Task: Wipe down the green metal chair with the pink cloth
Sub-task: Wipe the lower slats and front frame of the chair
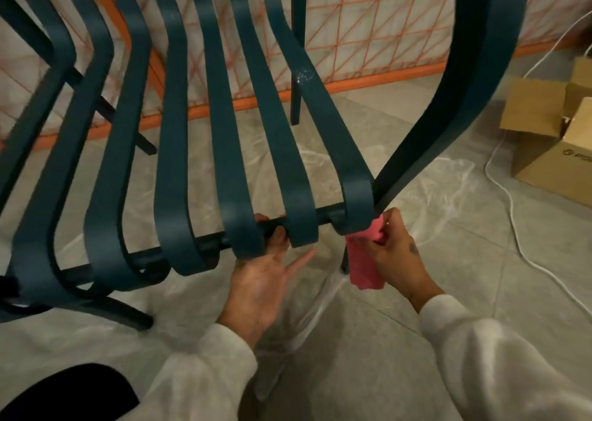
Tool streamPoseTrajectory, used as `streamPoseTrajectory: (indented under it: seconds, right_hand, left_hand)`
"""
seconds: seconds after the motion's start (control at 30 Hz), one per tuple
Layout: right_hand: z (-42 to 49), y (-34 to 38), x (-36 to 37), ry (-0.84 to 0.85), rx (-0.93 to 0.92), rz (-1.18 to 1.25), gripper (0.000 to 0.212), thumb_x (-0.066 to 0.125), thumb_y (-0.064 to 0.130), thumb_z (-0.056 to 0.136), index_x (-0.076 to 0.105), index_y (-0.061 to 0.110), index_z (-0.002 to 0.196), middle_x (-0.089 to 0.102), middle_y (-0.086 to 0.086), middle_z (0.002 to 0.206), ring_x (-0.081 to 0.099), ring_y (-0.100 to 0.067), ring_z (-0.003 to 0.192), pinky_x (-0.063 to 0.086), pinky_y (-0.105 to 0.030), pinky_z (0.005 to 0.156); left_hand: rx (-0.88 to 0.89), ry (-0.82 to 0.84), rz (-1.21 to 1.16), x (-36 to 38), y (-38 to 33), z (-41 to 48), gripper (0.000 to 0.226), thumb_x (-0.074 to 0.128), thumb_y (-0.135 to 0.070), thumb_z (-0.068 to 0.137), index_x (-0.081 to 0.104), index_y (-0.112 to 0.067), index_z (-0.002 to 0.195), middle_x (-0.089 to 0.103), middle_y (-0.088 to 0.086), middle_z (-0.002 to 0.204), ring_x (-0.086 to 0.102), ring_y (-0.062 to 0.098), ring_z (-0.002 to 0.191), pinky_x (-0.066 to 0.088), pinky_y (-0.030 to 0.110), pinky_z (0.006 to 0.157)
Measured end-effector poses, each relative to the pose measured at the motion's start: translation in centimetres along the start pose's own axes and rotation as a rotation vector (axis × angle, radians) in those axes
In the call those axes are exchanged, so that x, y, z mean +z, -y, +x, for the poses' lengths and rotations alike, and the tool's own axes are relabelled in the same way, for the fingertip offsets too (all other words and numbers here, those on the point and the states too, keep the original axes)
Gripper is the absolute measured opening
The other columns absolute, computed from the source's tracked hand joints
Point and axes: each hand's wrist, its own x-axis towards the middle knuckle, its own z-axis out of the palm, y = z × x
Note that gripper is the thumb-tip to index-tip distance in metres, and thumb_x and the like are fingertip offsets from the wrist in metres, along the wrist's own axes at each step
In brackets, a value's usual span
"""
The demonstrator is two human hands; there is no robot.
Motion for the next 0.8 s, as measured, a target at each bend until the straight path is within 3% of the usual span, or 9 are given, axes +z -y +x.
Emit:
streamPoseTrajectory:
  seconds: [0.13,0.27,0.37,0.53,0.67,0.73,0.8]
  right_hand:
    - [2.3,-0.2,2.3,-0.015,-0.032,-0.055,0.034,0.070,0.030,0.089,0.042,0.018,0.105,0.059,0.012,0.089,0.057,-0.001,0.075,0.041,-0.012,0.057]
    - [2.8,-1.0,3.3,-0.041,0.002,-0.042,0.036,0.072,0.030,0.088,0.040,0.031,0.104,0.058,0.017,0.087,0.056,0.002,0.072,0.039,-0.011,0.057]
    - [2.8,-1.4,3.7,-0.033,0.034,-0.055,0.032,0.069,0.031,0.090,0.041,0.030,0.107,0.057,0.018,0.089,0.055,-0.003,0.076,0.040,-0.014,0.058]
    - [2.9,-2.4,4.6,-0.016,0.075,-0.065,0.039,0.067,0.039,0.091,0.038,0.033,0.116,0.059,0.011,0.103,0.059,-0.008,0.087,0.048,-0.028,0.072]
    - [2.5,-1.6,4.3,-0.005,0.034,-0.073,0.034,0.069,0.035,0.090,0.041,0.025,0.106,0.059,0.010,0.093,0.059,-0.004,0.080,0.044,-0.016,0.060]
    - [2.3,-1.0,4.0,0.007,0.053,-0.092,0.033,0.069,0.033,0.091,0.041,0.020,0.105,0.057,0.008,0.090,0.059,-0.008,0.080,0.045,-0.020,0.060]
    - [2.2,-0.1,3.5,0.029,0.155,-0.084,0.033,0.071,0.030,0.089,0.045,0.018,0.106,0.058,0.005,0.095,0.060,-0.019,0.087,0.048,-0.030,0.070]
  left_hand:
    - [0.107,-0.019,0.004,0.0,-0.6,1.9,0.065,0.084,-0.018,0.067,0.055,-0.016,0.125,0.058,0.015,0.137,0.059,0.032,0.123,0.049,0.064,0.091]
    - [0.152,-0.061,0.070,-0.2,-0.8,2.6,0.039,0.072,-0.010,0.077,0.058,-0.011,0.113,0.061,0.018,0.127,0.058,0.036,0.122,0.048,0.066,0.091]
    - [0.163,-0.084,0.114,-0.3,-0.7,2.8,0.043,0.070,-0.009,0.081,0.055,-0.007,0.121,0.054,0.026,0.134,0.055,0.039,0.124,0.047,0.068,0.093]
    - [0.184,-0.068,0.122,-0.9,-0.8,3.1,0.032,0.066,-0.003,0.086,0.054,-0.010,0.115,0.053,0.029,0.132,0.055,0.041,0.124,0.047,0.067,0.093]
    - [0.177,-0.103,0.128,-0.3,-0.9,2.6,0.041,0.070,-0.009,0.081,0.056,-0.007,0.120,0.057,0.024,0.132,0.059,0.035,0.121,0.048,0.065,0.094]
    - [0.163,-0.120,0.130,0.0,-1.0,2.3,0.053,0.079,-0.019,0.073,0.059,-0.011,0.121,0.062,0.017,0.131,0.060,0.031,0.121,0.047,0.062,0.096]
    - [0.158,-0.144,0.159,0.1,-1.0,2.0,0.062,0.081,-0.023,0.070,0.058,-0.013,0.126,0.064,0.012,0.130,0.061,0.027,0.120,0.045,0.059,0.101]
